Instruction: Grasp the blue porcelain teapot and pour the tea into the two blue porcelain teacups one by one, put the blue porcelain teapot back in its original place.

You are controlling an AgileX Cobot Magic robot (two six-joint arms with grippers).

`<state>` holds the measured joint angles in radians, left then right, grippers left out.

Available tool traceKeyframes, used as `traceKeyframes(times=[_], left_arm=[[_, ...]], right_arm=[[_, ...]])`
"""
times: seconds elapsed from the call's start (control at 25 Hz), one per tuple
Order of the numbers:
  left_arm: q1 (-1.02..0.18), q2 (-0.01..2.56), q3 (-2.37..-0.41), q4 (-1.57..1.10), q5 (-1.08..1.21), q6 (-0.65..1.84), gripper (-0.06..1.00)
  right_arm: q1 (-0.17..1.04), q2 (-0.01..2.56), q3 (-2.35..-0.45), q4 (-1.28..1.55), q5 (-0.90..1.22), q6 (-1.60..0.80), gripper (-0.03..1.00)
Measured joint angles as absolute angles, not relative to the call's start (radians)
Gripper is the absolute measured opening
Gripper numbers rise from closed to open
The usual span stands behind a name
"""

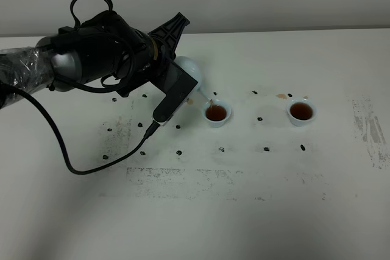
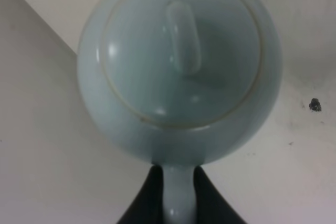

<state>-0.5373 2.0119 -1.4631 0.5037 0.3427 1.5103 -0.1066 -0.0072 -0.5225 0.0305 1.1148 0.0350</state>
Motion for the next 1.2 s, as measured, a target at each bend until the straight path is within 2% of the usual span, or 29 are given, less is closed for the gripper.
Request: traceKeyframes(times=[0.84,1.08,1.2], left_arm=[[-0.538,2.013,-1.463,0.478,0.381,1.502,0.07],[-0.535,2.015,-1.463,0.375,0.388,1.349,0.07],[-0.535,2.014,-1.463,0.332,0.399,1.167,0.07]], right_arm=[[-0.107,-0.007,-0.523,0.031,1.115,0.035,0.54],[-0.107,-0.007,-0.523,0.031,1.115,0.035,0.54],[-0.107,-0.007,-0.523,0.031,1.115,0.035,0.54]])
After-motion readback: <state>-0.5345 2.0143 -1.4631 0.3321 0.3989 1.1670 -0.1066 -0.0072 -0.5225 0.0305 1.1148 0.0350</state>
